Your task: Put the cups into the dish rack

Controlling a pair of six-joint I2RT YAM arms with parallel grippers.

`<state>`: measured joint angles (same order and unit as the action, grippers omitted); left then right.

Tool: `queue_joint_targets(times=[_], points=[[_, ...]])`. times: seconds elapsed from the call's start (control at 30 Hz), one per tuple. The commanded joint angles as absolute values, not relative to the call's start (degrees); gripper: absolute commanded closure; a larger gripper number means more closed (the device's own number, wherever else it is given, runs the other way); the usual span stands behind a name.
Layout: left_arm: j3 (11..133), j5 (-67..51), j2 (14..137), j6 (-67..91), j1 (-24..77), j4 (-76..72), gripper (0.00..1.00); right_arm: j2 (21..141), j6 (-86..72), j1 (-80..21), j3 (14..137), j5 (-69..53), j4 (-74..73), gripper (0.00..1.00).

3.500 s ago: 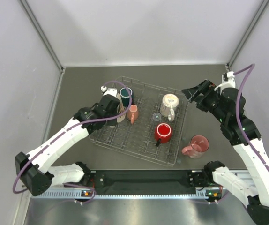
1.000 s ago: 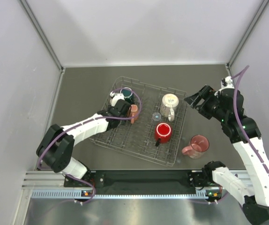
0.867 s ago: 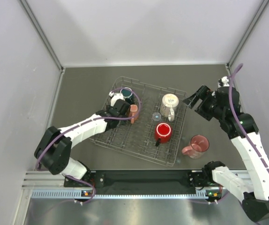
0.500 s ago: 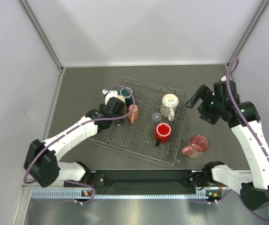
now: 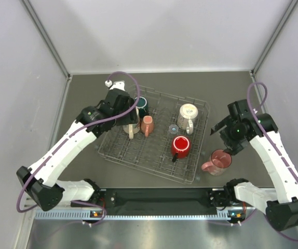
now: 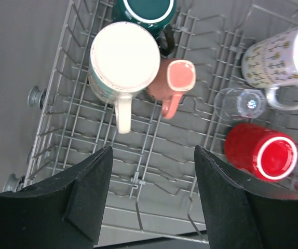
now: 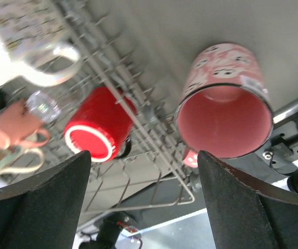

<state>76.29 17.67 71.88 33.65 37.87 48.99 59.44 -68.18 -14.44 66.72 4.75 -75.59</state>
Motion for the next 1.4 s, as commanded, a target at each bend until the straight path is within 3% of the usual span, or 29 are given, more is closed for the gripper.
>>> queue_joint_targets(times=[0.0, 0.3, 0.6, 0.73, 0.9, 1.03, 1.17, 1.37], points=[[82.25, 16.17, 70.67, 34.45, 37.71, 54.48, 0.31, 60.46, -71.28, -13.62, 64.87, 9.66, -78.40, 0.16], [83.94, 18.63, 67.15, 33.57, 37.44, 56.95, 0.31, 63.81, -76.72, -13.45, 60.56, 9.93, -74.28, 0.17], [86.22, 18.28, 66.35, 33.31, 37.44, 57.74, 0.31, 68.81, -76.92, -13.45, 55.73, 7.13, -66.99, 0.25], [86.57, 17.84, 66.62, 33.14, 37.35, 57.39, 0.31, 68.91, -75.32, -13.45, 52.92, 6.76, -65.04, 0.83], [86.66, 17.14, 67.06, 32.78, 37.09, 56.69, 0.31, 65.22, -75.50, -13.45, 51.68, 11.60, -66.00, 0.86], [87.89, 14.86, 68.29, 32.87, 37.00, 56.60, 0.31, 63.46, -74.01, -13.27, 53.43, 13.71, -68.20, 1.00], [92.36, 10.91, 70.84, 32.87, 37.00, 56.60, 0.31, 60.30, -67.25, -13.18, 59.13, 17.31, -68.29, 1.00], [100.10, -0.95, 73.91, 33.22, 36.13, 52.75, 0.28, 49.51, -49.94, -13.10, 67.05, 12.24, -50.13, 1.00]])
